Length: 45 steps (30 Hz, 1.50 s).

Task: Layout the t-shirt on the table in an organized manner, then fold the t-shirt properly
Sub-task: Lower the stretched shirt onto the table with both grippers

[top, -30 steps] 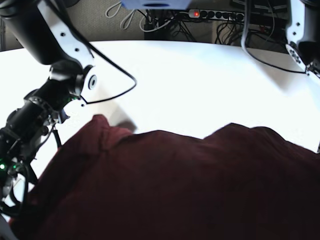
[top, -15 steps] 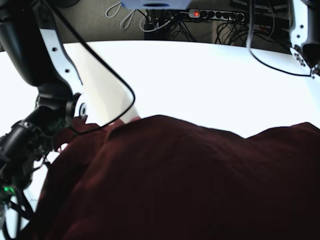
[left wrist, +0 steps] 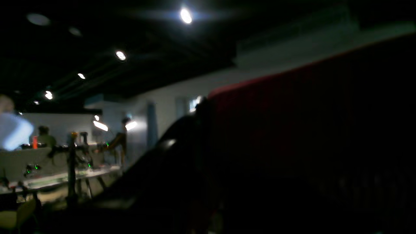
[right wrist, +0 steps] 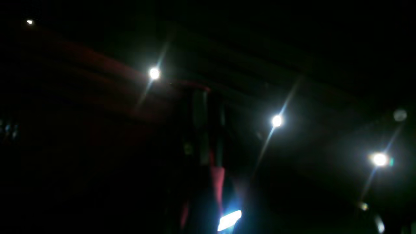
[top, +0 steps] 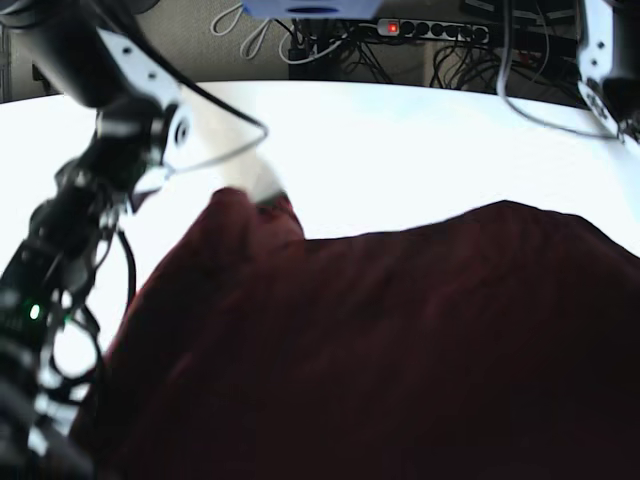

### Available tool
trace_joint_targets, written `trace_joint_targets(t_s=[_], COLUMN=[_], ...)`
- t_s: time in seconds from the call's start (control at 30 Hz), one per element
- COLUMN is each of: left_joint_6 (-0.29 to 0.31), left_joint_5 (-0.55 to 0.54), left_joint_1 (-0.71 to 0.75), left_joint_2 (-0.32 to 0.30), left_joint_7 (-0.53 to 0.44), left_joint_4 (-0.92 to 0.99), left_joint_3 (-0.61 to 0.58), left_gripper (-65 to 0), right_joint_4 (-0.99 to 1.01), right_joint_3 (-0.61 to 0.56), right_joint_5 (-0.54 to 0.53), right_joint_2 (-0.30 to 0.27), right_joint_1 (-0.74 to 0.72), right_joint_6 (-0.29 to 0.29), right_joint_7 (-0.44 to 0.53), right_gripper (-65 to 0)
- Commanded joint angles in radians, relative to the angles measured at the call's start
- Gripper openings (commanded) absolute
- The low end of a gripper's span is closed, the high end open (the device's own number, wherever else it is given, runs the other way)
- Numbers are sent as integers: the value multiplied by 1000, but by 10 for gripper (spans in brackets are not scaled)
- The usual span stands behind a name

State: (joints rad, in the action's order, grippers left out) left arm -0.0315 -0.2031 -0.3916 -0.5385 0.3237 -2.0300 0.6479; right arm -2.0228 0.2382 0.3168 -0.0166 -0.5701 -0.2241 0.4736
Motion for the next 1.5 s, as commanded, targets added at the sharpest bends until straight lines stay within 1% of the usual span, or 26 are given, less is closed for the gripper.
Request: trace_joint_targets(t_s=[0.0, 0.17, 0.3, 0.4, 0.5, 0.63, 0.73, 0.8, 0.97, 1.17, 1.3, 1.37, 1.47], left_joint_6=[-57, -57, -57, -57, -57, -57, -57, -57, -57, -57, -57, -57, -57], left_joint_5=[18, 26, 26, 26, 26, 27, 27, 27, 27, 27, 27, 27, 29], left_joint_1=[0, 82, 147, 199, 247, 322, 377, 403, 472, 520, 532, 526, 517], left_joint_2=[-1, 114, 169, 205, 225, 248, 254, 268, 301, 344, 374, 378, 366], left_joint_7=[13, 13, 12, 10, -1, -96, -133, -137, -137, -137, -136, -130, -130], left_joint_4=[4, 4, 4, 4, 5, 12, 12, 12, 9, 5, 13, 16, 45], left_joint_3=[10, 17, 19, 19, 19, 14, 11, 14, 17, 13, 8, -24, -95], left_gripper=[-648, -648, -648, -648, -648, -648, -648, -648, -648, -648, -648, -648, -648], right_joint_4=[-5, -3, 0, 0, 0, 1, 1, 10, 21, 35, 78, 116, 173], right_joint_3=[28, 91, 137, 146, 146, 145, 145, 143, 148, 148, 148, 148, 148], right_joint_5=[-17, -17, -18, -18, -18, -18, -18, -18, -18, -18, -18, -18, -18], right_joint_2=[-6, -6, -6, -4, -4, -4, -4, -3, 30, 30, 30, 28, 25], right_joint_1=[12, 167, 258, 328, 393, 465, 503, 529, 571, 645, 663, 651, 600], right_joint_6=[59, 59, 59, 59, 59, 59, 59, 59, 59, 59, 59, 59, 59], right_joint_7=[-25, 21, 66, 81, 87, 87, 86, 86, 87, 86, 87, 87, 84], right_gripper=[-650, -650, -650, -650, -650, -650, -650, -650, -650, -650, -650, -650, -650])
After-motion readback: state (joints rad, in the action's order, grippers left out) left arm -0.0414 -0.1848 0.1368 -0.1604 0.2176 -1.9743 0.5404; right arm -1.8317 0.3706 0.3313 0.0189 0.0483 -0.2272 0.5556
